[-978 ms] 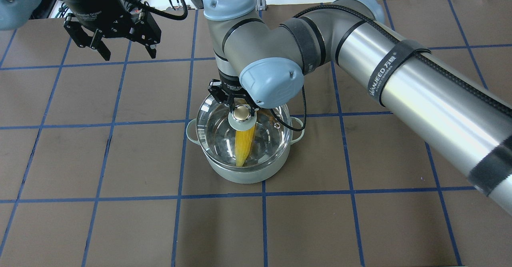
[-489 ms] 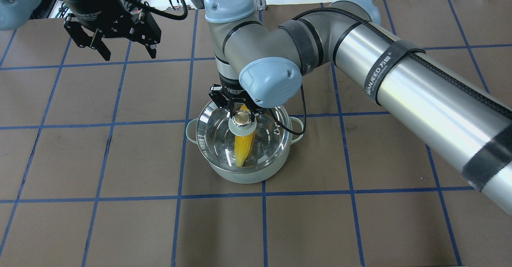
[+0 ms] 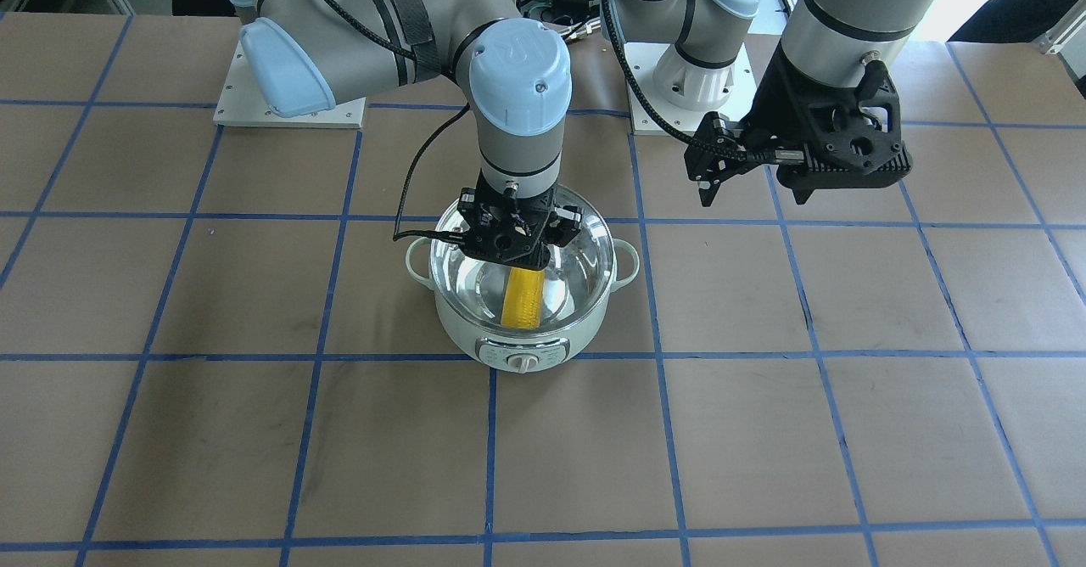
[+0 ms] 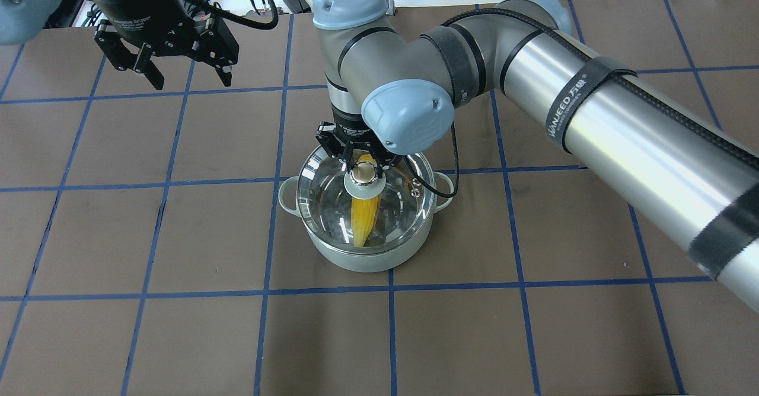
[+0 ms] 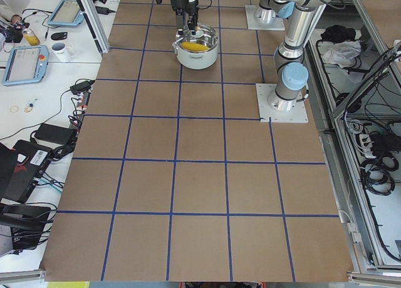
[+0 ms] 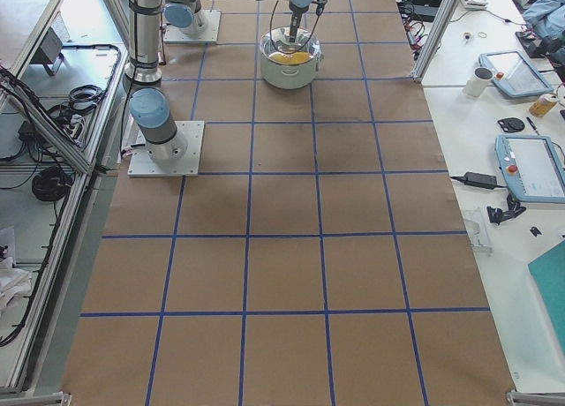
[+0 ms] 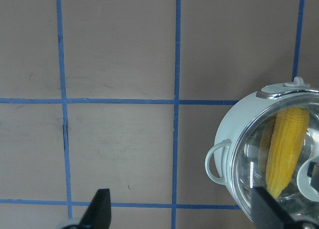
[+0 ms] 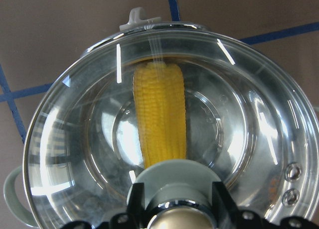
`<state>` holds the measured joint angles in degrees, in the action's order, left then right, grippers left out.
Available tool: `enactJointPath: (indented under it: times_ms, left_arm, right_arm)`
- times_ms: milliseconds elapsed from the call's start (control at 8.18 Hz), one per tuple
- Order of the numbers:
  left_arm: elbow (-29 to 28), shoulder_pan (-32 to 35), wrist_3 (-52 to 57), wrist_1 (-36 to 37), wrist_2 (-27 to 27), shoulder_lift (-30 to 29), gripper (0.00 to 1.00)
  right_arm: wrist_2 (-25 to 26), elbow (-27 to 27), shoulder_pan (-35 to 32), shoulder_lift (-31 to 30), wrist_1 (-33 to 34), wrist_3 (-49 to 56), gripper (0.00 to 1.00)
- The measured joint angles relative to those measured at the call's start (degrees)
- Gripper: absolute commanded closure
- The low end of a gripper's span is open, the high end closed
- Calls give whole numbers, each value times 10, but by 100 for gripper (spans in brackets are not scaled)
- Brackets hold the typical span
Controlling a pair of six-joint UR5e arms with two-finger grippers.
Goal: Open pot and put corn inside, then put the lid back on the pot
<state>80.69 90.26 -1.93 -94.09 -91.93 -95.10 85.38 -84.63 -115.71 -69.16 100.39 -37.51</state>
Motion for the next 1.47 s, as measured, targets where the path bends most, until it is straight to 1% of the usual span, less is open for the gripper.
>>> enactJointPath:
  times_ms: [122, 244, 367, 489, 856, 978, 1100, 1222, 1467]
  left_arm:
    - [0, 0, 0, 0, 0, 0, 0]
    - [0, 0, 0, 0, 0, 0, 0]
    - [0, 0, 0, 0, 0, 0, 0]
    - [0, 0, 0, 0, 0, 0, 0]
    - [0, 0, 0, 0, 0, 0, 0]
    - [0, 0, 0, 0, 0, 0, 0]
    - [0, 0, 0, 0, 1, 0, 0]
    - [0, 0, 0, 0, 1, 0, 0]
    - [-1, 0, -1, 0, -2, -1, 0]
  right_arm:
    - [0, 0, 1, 0, 0, 1, 49]
    - [-1, 0, 2, 0, 0, 1, 43]
    - [-2, -1, 2, 0, 1, 1, 16]
    - [-2, -1, 2, -1, 2, 0, 0]
    - [1, -2, 3, -7, 7, 3, 0]
    - [4, -2, 8, -20, 4, 9, 0]
    - [6, -5, 21, -47, -6, 31, 0]
    - [7, -7, 44, -82, -36, 66, 0]
    - [9, -9, 112, -154, -109, 174, 0]
